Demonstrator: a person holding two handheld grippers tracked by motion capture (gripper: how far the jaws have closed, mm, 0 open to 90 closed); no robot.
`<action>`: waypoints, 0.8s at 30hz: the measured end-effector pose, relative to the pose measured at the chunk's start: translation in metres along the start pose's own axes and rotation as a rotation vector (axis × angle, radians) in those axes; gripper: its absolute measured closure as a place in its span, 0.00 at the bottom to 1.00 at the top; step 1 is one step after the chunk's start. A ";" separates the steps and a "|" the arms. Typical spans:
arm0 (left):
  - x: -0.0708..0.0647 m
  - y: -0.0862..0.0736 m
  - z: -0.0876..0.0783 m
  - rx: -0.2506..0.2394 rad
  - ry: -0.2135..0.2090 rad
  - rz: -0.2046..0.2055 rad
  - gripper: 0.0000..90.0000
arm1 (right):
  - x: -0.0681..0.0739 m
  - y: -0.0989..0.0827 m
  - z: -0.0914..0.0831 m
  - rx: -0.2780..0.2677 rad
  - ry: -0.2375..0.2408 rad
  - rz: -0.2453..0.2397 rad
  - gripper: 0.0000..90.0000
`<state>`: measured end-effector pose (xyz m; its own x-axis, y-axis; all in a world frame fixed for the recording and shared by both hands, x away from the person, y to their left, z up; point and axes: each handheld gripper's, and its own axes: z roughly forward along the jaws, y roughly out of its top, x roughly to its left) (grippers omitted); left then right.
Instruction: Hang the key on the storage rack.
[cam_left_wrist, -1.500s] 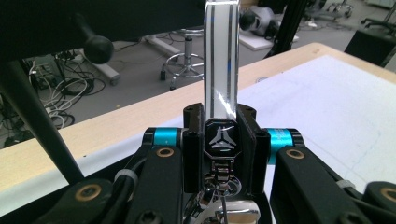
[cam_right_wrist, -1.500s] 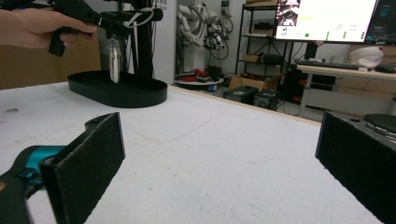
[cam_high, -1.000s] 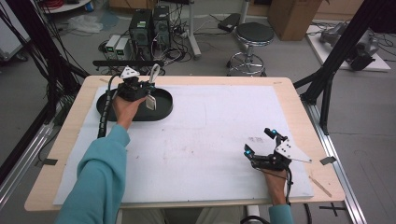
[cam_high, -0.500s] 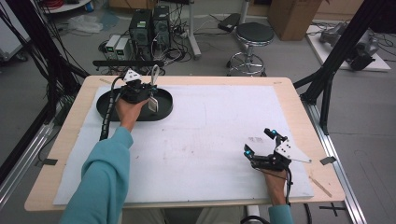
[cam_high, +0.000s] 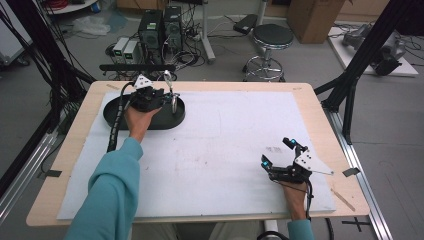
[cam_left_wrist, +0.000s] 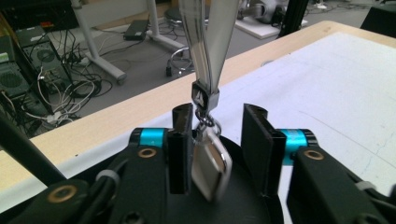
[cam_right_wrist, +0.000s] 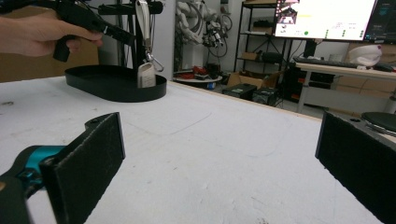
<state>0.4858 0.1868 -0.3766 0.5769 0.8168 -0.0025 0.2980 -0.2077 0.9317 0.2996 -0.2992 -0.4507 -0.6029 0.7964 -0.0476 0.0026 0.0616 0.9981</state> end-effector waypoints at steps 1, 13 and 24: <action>0.001 0.000 -0.001 -0.006 -0.004 0.001 0.65 | 0.000 0.000 0.000 -0.001 0.000 0.000 0.01; -0.005 -0.001 -0.042 -0.150 -0.055 0.012 0.03 | -0.001 0.000 0.000 0.000 0.001 0.000 0.01; -0.026 -0.057 -0.124 -0.322 -0.123 0.059 0.02 | -0.005 -0.004 -0.002 -0.016 -0.009 0.057 0.01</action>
<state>0.3596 0.2440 -0.3847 0.6793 0.7332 0.0292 0.0176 -0.0561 0.9983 0.3014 -0.3048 -0.4540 -0.5951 0.8036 0.0096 0.0239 0.0058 0.9997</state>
